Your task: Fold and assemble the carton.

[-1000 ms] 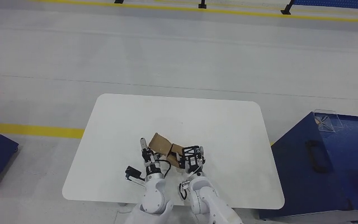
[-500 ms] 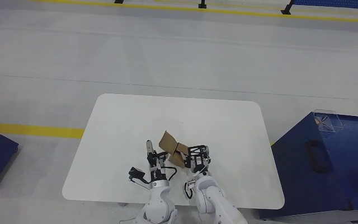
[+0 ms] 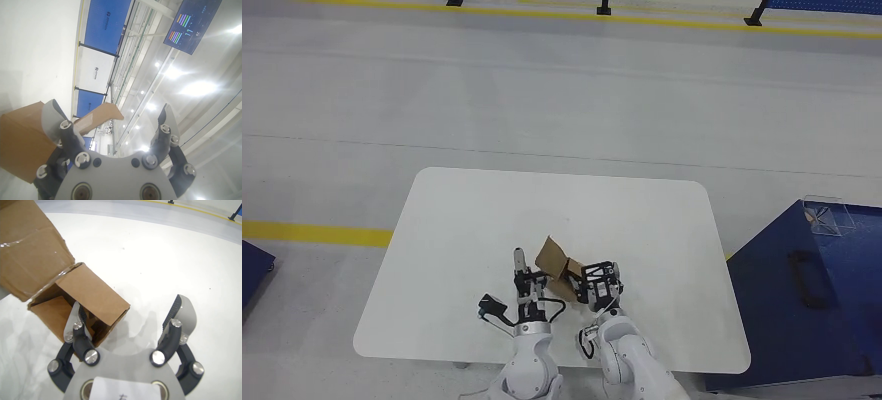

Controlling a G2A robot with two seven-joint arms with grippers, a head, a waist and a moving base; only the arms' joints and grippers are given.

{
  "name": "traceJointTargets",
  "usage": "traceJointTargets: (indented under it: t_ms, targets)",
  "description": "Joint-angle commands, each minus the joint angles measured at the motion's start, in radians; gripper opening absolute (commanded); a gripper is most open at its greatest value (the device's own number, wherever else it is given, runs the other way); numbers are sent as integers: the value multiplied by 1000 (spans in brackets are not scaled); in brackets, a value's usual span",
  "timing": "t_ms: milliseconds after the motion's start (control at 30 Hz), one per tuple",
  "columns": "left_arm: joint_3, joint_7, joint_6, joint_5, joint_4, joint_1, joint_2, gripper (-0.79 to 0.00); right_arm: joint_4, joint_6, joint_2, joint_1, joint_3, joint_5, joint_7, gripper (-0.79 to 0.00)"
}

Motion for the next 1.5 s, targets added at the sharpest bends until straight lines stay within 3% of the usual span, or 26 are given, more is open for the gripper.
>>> traceJointTargets:
  t_ms: [0,500,833,1033,1233,1367,1467]
  targets:
    - [-1,3,-4,9,-3,1,-2,0,-2,-6,1,-2,4,-7,2,0]
    - [0,-8,-21,88,-66,49,-10,0,-61,-38,7,-26,32,-18,15,0]
    - [3,-11,79,90,-38,28,-20,0,-102,37,4,-20,107,86,16,0]
    - [-1,-18,89,82,-35,31,-25,0,-117,21,5,-29,138,140,28,0]
    - [-4,-13,160,80,-18,10,-31,0,-133,9,1,-32,153,230,33,0]
    - [-4,17,91,112,-42,35,-33,0,-133,9,1,-32,153,230,33,0]
    - [-4,7,91,123,-69,52,-31,0,-133,9,1,-32,153,230,33,0]
